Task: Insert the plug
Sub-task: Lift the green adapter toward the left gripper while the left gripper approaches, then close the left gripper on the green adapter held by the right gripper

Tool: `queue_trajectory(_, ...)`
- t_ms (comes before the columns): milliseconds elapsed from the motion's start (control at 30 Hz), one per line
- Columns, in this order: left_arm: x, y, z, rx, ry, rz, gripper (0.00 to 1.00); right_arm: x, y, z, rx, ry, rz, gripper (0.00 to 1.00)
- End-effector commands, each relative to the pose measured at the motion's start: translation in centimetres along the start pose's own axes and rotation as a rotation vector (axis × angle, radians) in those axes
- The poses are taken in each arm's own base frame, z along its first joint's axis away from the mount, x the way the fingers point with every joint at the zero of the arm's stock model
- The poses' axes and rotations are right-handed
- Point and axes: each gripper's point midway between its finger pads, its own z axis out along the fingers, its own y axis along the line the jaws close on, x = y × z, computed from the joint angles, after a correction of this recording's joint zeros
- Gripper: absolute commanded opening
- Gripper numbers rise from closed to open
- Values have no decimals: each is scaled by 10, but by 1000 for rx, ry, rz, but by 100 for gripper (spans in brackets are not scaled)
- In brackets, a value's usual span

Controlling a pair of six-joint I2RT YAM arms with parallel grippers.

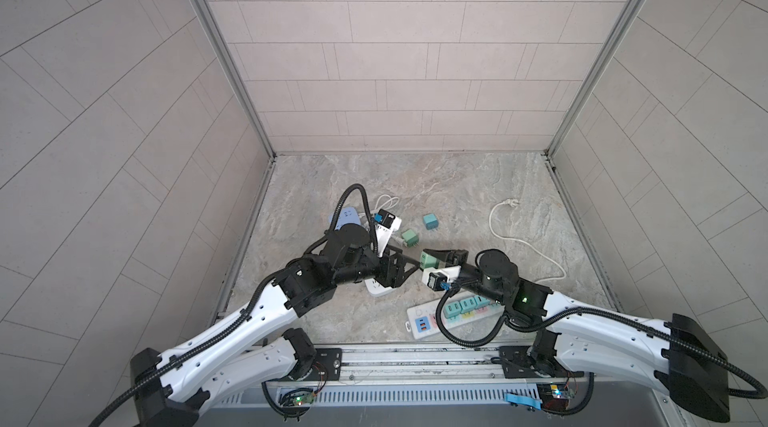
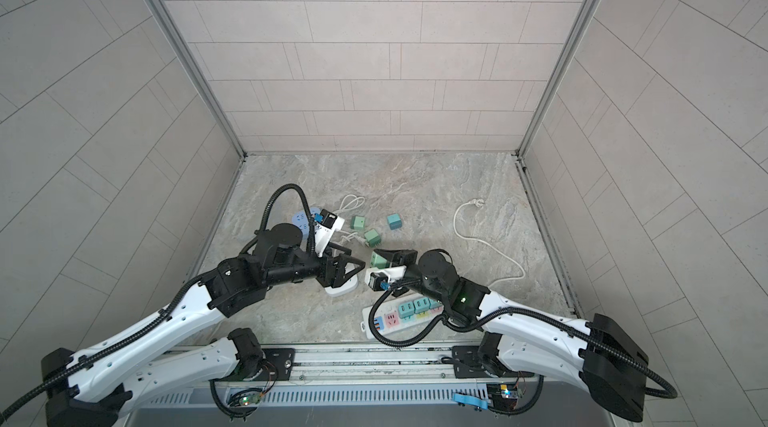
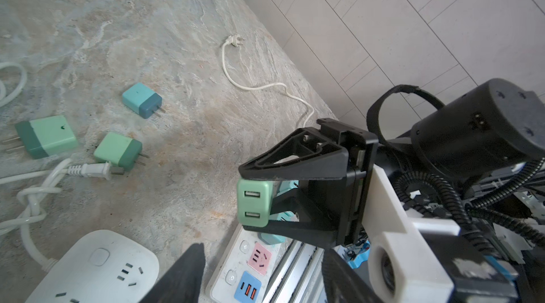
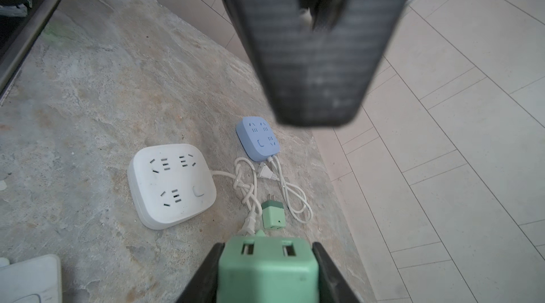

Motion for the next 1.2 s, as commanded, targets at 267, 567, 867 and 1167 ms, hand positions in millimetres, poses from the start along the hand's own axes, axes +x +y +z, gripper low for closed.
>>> queue_trajectory(267, -12, -9, 9, 15, -29, 38, 66, -42, -14, -13, 39, -150, -3, 3)
queue_trajectory(567, -10, -14, 24, 27, -3, 49, 60, -52, -21, -8, 44, -165, 32, 2)
queue_trajectory(867, -4, -10, 39, 19, 35, 51, 51, -57, -22, -10, 44, -182, 35, 2)
queue_trajectory(1167, -2, -12, 47, 32, 57, 52, 37, -56, -19, -13, 46, -184, 24, 1)
